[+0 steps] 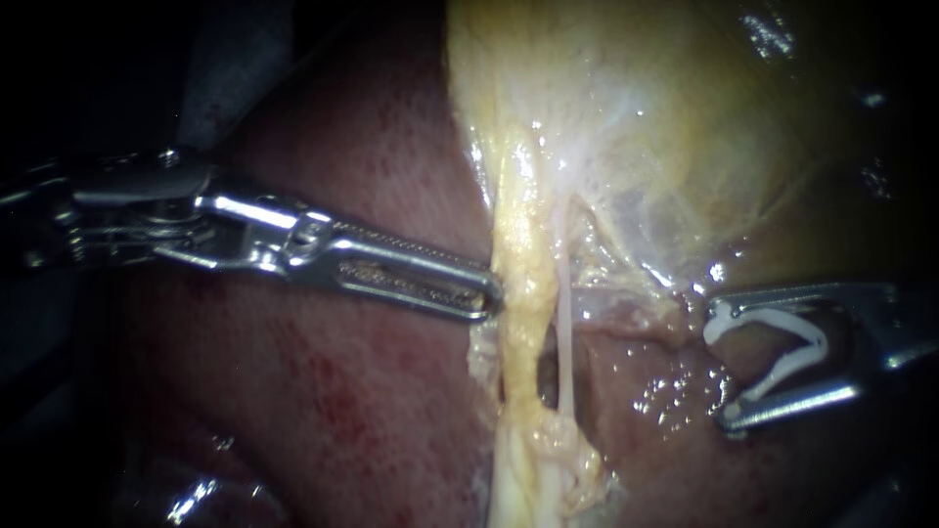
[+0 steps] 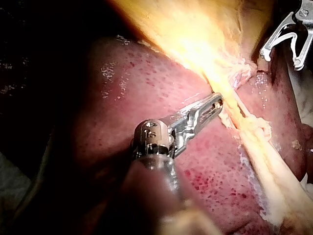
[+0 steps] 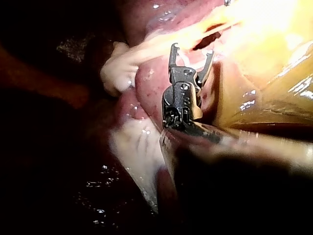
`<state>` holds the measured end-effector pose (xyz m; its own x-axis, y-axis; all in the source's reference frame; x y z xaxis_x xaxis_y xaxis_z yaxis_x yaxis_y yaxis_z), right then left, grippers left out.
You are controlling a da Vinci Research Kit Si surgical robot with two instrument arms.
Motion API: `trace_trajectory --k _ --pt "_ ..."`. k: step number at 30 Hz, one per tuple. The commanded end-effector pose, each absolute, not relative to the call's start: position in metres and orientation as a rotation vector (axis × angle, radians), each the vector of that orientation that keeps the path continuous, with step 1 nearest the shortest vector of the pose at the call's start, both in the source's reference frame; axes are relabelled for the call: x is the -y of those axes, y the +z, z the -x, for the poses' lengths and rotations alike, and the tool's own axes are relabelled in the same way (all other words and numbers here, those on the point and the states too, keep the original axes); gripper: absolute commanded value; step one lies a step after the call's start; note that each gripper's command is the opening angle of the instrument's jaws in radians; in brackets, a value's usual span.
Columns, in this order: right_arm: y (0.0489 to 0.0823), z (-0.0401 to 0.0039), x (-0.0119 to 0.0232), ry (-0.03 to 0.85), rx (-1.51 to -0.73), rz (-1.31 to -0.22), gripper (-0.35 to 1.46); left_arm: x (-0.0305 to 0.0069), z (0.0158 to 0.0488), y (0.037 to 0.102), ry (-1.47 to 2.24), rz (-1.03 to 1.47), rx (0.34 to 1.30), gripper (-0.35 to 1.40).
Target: Clipping first clip left tube
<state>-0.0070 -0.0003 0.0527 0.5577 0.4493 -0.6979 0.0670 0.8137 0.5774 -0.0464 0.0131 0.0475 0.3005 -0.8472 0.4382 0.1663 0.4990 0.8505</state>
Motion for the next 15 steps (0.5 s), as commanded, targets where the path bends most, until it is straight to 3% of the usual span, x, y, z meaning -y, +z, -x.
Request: trace_trajectory --k 1,15 --pt "0.0527 0.0070 0.0004 0.244 -0.965 -0.599 0.59 -0.0131 0.0464 0.0475 -0.774 -0.789 1.052 -0.35" --pt "0.0524 0.0051 0.0007 0.293 -0.951 -0.618 0.59 -0.0125 0.0443 0.0467 -0.783 -0.813 1.045 -0.35"
